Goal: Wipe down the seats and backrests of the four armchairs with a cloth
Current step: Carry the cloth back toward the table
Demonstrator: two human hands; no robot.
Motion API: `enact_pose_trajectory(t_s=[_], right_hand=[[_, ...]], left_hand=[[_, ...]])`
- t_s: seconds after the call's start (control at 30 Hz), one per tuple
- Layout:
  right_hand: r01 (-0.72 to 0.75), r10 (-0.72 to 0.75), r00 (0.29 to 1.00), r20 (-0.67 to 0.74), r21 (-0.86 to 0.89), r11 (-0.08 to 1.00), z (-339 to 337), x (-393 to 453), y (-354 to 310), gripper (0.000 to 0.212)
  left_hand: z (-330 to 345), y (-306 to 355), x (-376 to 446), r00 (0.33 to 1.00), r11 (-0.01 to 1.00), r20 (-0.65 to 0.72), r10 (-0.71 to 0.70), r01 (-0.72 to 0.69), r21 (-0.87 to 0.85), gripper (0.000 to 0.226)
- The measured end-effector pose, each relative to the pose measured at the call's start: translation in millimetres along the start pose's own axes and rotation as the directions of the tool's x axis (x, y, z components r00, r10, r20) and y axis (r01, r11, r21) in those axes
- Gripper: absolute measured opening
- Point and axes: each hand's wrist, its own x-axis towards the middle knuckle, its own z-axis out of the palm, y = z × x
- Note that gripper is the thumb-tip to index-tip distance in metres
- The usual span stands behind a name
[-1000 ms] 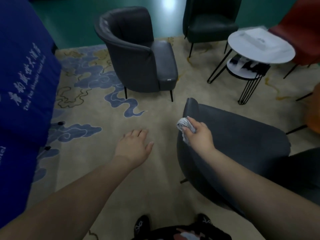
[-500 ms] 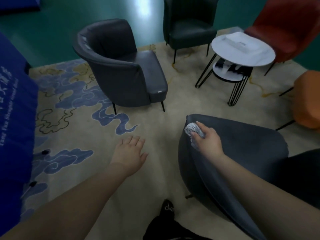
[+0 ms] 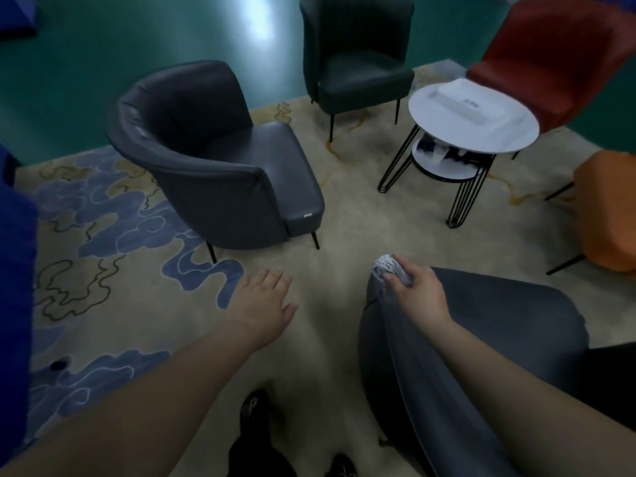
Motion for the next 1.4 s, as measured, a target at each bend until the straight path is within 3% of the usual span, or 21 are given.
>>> enact_pose_trajectory(t_s=[0.43,0.53,0.87,1.03,1.4], right_hand=[[-0.134,0.155,0.972,-0.180,0.121,0.984,59,129,-73,0.045],[-0.138,0.147,0.965,-0.218,0.057,0.989,64,148,-80,0.045],[-0.221,0.271,0.901,-0.339,0.179,0.959,30,262,-59,0.041],[-0.258,0.351,0.882,-0.315,0.301,0.918,13,328,-47,0.041],[-0.276,0.367,0.870,-0.328,0.293,0.915,-5,451,-33,0.041]], left_hand=[[-46,-99,181,0.962,0.966,-0.091,0.258,-0.254,0.045,0.066],[-55,-110,224,0.937,0.942,-0.097,0.335,-0.328,0.075,0.067],[-82,-72,381,0.890,0.891,-0.067,0.452,-0.446,0.091,0.064],[-98,-53,441,0.871,0.870,-0.069,0.486,-0.475,0.137,0.064],[-114,-36,579,0.881,0.878,0.017,0.473,-0.473,0.078,0.067]])
